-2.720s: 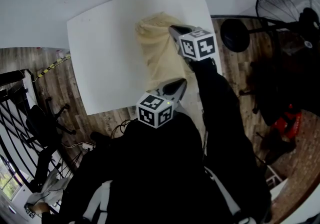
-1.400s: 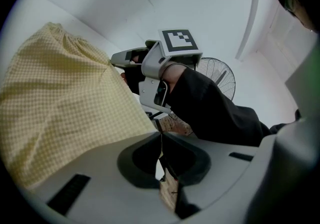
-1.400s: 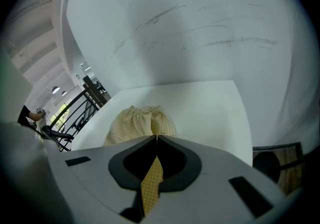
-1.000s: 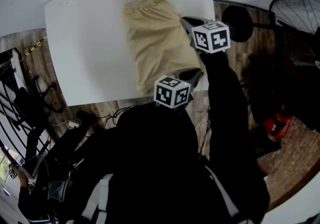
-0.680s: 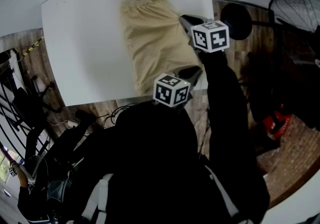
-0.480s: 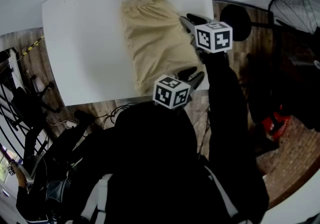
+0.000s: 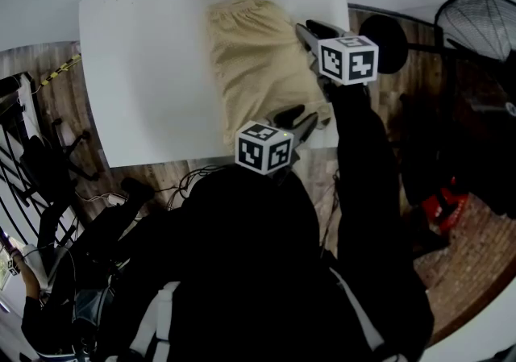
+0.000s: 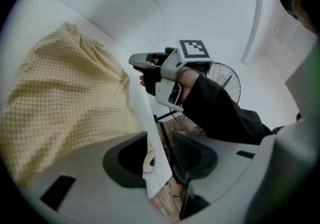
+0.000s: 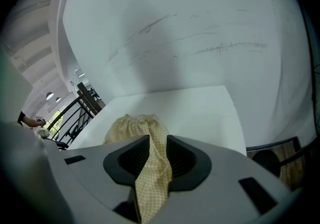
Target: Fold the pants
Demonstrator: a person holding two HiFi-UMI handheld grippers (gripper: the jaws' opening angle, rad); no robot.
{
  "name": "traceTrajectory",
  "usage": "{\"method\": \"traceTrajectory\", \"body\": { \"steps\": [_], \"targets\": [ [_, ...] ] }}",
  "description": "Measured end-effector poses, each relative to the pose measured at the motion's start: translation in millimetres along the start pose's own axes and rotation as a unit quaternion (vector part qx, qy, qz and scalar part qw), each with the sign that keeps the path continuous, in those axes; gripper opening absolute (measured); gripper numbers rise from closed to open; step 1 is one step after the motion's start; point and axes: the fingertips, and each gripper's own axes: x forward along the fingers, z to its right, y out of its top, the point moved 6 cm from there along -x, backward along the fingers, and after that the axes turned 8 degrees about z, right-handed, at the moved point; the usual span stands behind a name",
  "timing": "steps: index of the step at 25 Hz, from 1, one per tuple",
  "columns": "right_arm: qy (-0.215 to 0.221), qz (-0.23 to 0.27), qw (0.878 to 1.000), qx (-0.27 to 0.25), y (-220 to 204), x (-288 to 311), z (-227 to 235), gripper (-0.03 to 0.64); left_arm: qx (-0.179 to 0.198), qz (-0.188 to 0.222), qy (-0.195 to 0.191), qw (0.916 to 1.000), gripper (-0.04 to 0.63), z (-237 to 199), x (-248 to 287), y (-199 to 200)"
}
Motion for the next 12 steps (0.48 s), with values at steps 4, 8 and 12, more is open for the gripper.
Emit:
{"method": "traceTrajectory", "body": {
  "steps": [4,8,12],
  "targets": [
    [0.003,0.005,1.0,-0.009,10,-1,-10,0.092,0.002,0.011,0.012,0.9999,0.138,-6,-12,7],
    [0.007,0.014,1.0,-0.018,27,-1,-17,0.091,0.009,0.029,0.03,0.9991,0.138,-13,-25,23],
    [0.007,0.018,0.999,-0.03,39,-6,-22,0.091,0.004,0.053,0.052,0.9972,0.137,-22,-39,40]
  ]
}}
